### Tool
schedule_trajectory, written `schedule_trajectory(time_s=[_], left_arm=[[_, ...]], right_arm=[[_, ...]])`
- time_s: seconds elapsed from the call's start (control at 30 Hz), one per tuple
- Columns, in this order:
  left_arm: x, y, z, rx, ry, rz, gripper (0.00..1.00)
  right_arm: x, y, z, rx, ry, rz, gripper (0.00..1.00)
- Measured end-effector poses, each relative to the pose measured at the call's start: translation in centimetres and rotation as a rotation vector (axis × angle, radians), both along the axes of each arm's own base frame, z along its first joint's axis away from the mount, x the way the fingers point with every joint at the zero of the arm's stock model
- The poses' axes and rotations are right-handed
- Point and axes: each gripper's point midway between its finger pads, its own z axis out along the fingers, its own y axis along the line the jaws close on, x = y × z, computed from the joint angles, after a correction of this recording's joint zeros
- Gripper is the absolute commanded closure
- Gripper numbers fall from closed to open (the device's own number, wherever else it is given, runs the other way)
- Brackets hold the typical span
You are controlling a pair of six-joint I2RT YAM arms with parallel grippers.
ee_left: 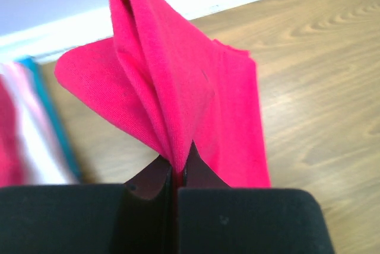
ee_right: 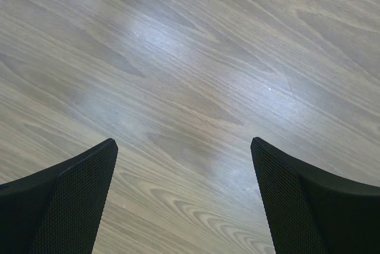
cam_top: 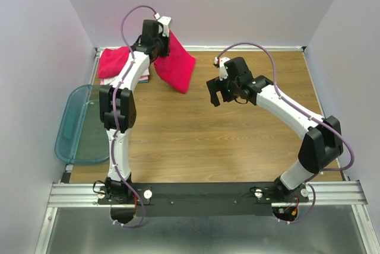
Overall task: Fold and stack the t-shirts
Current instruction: Put the neatly folded tshirt into the corner of the board with the left arm
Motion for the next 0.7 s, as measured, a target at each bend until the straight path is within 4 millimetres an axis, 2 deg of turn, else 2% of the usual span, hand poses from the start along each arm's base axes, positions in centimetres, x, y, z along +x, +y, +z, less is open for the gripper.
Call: schedule_trajectory(time_s=[0.13, 0.27, 0.7], left_arm=[[1.6, 2.4, 3.0, 0.059, -0.076, -0.004, 1.00], [3.2, 4.1, 4.9, 0.105, -0.135, 0.010, 1.00], [3.7, 6.2, 5.8, 0.190, -0.169, 0.031, 1.00]], right_arm=[[-0.1, -0.3, -0.3, -0.013, 0.004, -0.005, 0.00], [-0.2, -0.4, -0.5, -0.020, 0.007, -0.002, 0.00], [-0.2, -0.4, -0.6, -0.024, 0.009, 0.001, 0.00]])
